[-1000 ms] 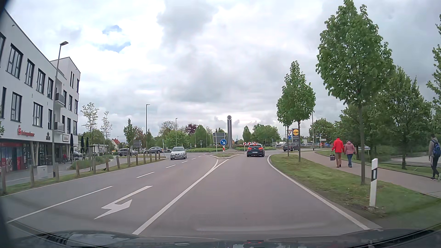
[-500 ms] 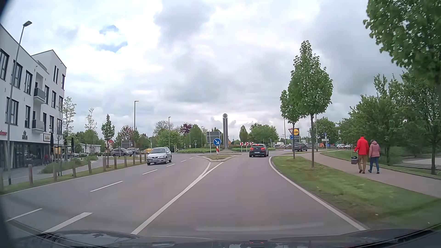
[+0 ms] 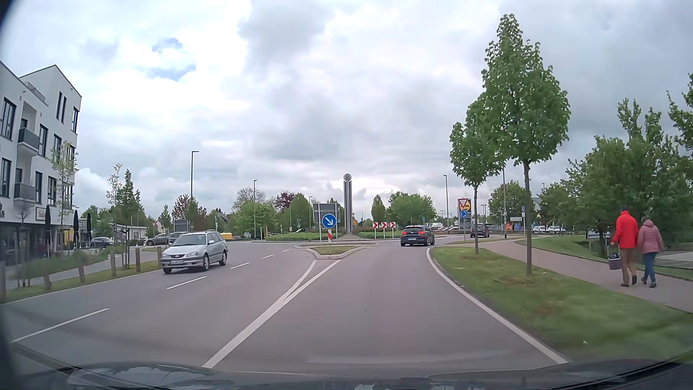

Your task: Follow the waypoints while adhering to traffic rules and regulations

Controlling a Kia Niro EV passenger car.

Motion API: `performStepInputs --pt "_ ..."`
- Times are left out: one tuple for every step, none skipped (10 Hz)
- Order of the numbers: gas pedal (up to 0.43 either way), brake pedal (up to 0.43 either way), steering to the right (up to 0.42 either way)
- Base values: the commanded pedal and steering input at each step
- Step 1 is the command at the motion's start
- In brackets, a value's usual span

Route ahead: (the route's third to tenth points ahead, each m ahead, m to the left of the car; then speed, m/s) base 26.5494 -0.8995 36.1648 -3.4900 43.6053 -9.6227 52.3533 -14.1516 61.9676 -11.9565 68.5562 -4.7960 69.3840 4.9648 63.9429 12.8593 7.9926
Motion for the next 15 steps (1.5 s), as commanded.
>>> performStepInputs --pt "0.000 0.012 0.012" --pt "0.000 0.012 0.012" --pt "0.000 0.012 0.012" --pt "0.000 0.012 0.014" --pt "0.028 0.012 0.015" --pt "0.047 0.012 0.015" --pt "0.059 0.012 0.015" --pt "0.067 0.012 0.015" --pt "0.067 0.012 0.015" --pt "0.067 0.012 0.015" --pt "0.067 0.012 0.017" --pt "0.067 0.012 0.018" --pt "0.059 0.006 0.017" --pt "0.047 0.012 0.017" --pt "0.008 0.006 0.018"
